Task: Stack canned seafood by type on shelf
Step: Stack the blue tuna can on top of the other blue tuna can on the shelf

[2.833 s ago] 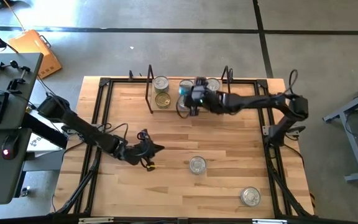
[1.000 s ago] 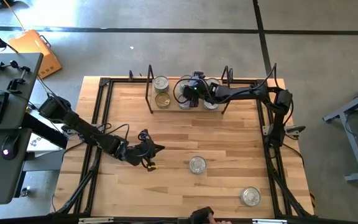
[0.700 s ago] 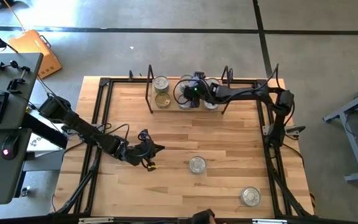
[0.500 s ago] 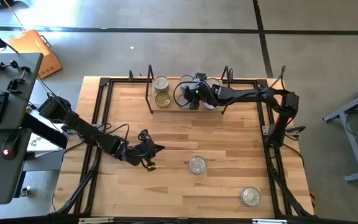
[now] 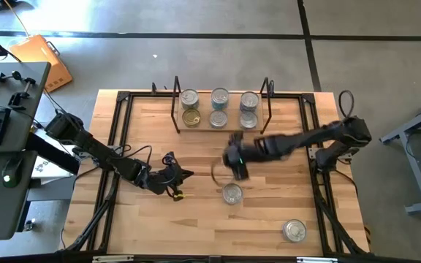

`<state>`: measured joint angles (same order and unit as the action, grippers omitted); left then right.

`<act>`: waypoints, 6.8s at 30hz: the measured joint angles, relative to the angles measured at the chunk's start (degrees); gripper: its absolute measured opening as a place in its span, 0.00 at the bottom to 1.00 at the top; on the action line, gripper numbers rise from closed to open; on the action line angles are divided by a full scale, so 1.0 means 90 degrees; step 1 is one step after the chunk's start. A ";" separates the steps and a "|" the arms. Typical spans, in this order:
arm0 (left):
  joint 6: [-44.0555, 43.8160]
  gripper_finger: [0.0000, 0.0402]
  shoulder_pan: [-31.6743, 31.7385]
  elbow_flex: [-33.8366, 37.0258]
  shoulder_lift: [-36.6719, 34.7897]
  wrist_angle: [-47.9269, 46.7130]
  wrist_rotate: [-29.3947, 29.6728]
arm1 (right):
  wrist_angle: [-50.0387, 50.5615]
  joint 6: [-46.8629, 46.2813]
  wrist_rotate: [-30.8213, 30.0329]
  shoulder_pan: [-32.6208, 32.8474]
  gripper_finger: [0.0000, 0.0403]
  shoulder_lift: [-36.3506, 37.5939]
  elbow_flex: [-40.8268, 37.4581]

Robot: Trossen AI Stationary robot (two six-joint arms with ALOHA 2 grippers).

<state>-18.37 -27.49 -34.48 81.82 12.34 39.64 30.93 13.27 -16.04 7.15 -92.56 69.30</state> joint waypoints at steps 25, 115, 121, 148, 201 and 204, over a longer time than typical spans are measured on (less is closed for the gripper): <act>0.0114 0.01 0.0010 0.0000 0.0000 0.0002 0.0174 | 0.1337 -0.9422 -0.0304 0.5878 0.62 0.0078 -0.0005; 0.6283 0.27 0.1781 -0.4721 0.4796 0.1285 -0.4830 | -0.0141 -0.6471 -0.4009 0.4923 0.00 -0.0667 -0.2055; 0.6283 0.27 0.1964 -0.4721 0.4796 0.1056 -0.4831 | -0.0189 -0.6469 -0.4045 0.4611 0.00 -0.0667 -0.2052; 0.6337 0.02 0.2307 -0.4716 0.4796 0.0639 -0.5066 | -0.0301 -0.6420 -0.4011 0.4280 0.00 -0.0657 -0.2042; 0.6528 0.27 0.2144 -0.5413 0.5491 0.0883 -0.5162 | -0.1959 -0.3711 -0.2505 0.4001 0.10 0.0630 -0.4125; 0.6843 0.30 0.2090 -0.5425 0.5476 0.0866 -0.4841 | -0.1945 -0.3821 -0.2491 0.3857 0.02 0.0623 -0.4021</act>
<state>43.22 -8.67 -83.31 131.10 20.14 -3.93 13.43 -21.12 -38.46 41.86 -86.96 33.11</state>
